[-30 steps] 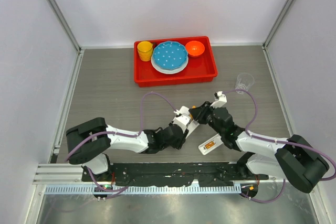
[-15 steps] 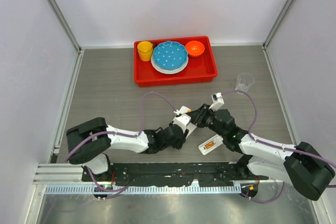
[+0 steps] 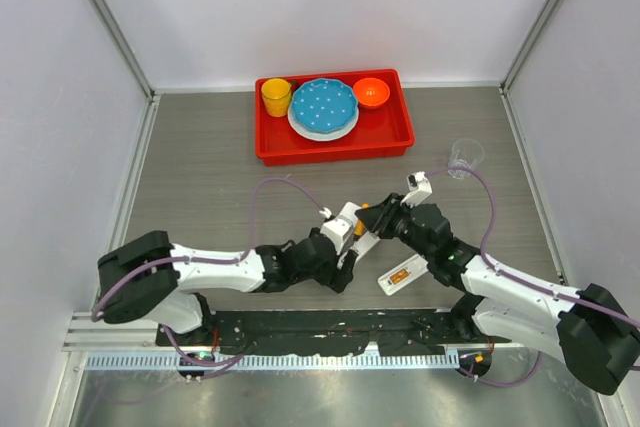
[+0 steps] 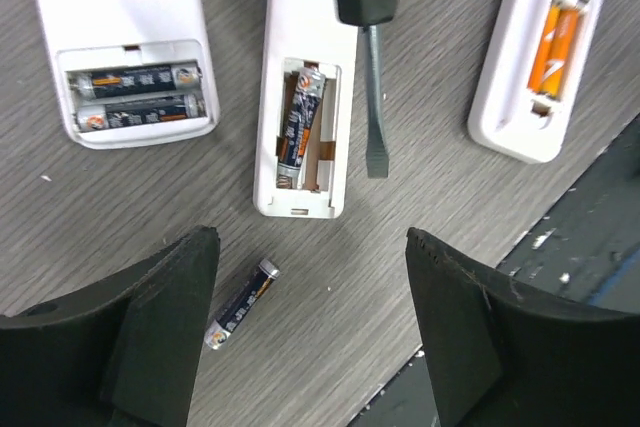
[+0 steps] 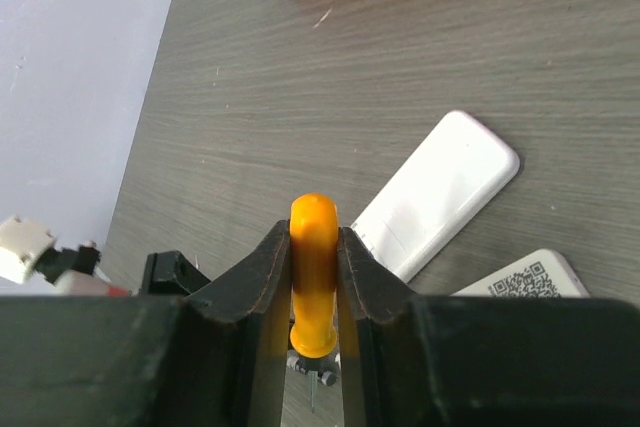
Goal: Unload the batteries from the remote control
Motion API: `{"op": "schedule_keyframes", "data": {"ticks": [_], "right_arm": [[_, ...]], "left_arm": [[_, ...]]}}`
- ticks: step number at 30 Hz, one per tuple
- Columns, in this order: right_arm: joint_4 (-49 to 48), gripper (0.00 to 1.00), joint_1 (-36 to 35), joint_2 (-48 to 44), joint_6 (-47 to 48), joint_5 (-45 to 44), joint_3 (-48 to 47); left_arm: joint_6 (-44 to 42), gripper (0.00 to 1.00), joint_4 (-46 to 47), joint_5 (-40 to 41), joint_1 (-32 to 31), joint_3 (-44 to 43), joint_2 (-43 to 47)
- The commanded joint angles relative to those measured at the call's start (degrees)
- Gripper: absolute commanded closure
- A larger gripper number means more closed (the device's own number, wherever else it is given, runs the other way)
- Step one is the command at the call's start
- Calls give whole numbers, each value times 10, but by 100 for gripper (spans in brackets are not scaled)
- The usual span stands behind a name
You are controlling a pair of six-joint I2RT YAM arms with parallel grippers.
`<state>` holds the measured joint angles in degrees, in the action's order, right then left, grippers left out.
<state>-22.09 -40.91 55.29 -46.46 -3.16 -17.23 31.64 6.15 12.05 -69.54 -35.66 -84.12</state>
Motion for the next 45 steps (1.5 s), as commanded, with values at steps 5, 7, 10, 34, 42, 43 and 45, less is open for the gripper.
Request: {"op": "schedule_keyframes", "data": {"ticks": [5, 7, 10, 34, 42, 43, 45], "right_arm": [[34, 99, -1, -28, 40, -40, -30], [39, 99, -1, -29, 41, -44, -29], [53, 98, -1, -33, 43, -51, -27], [62, 98, 0, -16, 59, -113, -4], [70, 99, 0, -27, 49, -199, 4], [64, 99, -1, -28, 41, -212, 8], [56, 99, -1, -23, 35, -217, 11]], "left_arm": [[59, 16, 89, -152, 108, 74, 115], [62, 16, 103, -187, 128, 88, 120], [80, 18, 152, -275, 180, 81, 76], [151, 34, 327, -376, 152, 18, -105], [125, 46, 230, -282, 155, 41, -12], [120, 46, 223, -278, 154, 43, -4], [117, 48, 208, -267, 154, 46, 10]]}}
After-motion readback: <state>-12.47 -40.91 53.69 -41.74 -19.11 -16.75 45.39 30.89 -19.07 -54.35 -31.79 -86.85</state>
